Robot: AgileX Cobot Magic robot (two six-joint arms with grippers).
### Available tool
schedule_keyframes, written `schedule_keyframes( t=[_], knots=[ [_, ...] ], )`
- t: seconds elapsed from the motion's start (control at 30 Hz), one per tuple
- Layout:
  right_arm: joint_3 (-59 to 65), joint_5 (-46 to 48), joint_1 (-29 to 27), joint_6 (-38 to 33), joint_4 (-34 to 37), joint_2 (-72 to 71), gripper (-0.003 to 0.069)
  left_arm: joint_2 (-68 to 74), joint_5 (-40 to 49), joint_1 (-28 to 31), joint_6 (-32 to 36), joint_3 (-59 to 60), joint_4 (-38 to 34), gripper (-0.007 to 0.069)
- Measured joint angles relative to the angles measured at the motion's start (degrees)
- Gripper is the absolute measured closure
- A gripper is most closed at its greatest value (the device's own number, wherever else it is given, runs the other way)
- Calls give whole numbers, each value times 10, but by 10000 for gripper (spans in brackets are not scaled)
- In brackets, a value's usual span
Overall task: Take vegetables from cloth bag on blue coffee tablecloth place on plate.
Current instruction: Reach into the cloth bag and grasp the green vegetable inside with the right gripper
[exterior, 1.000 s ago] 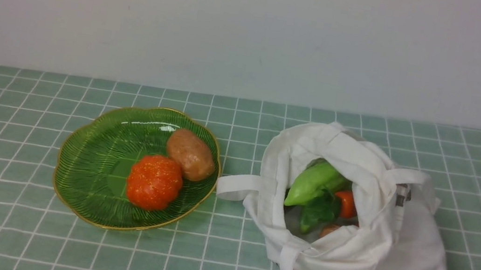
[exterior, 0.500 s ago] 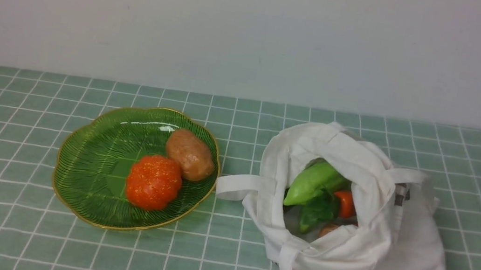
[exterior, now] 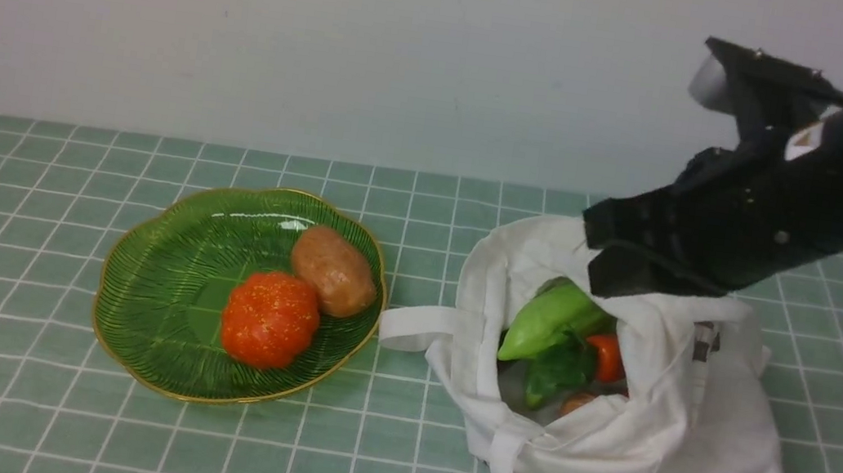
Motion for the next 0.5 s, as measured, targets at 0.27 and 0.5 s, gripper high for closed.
schedule_keyframes(
  t=[0.27,0.5],
  knots=[
    [-15,-48,9,47,-19,108,554,0,0,0,0,0,0,633],
    [-15,-102,9,80,-28,163,277,0,0,0,0,0,0,633]
  ],
)
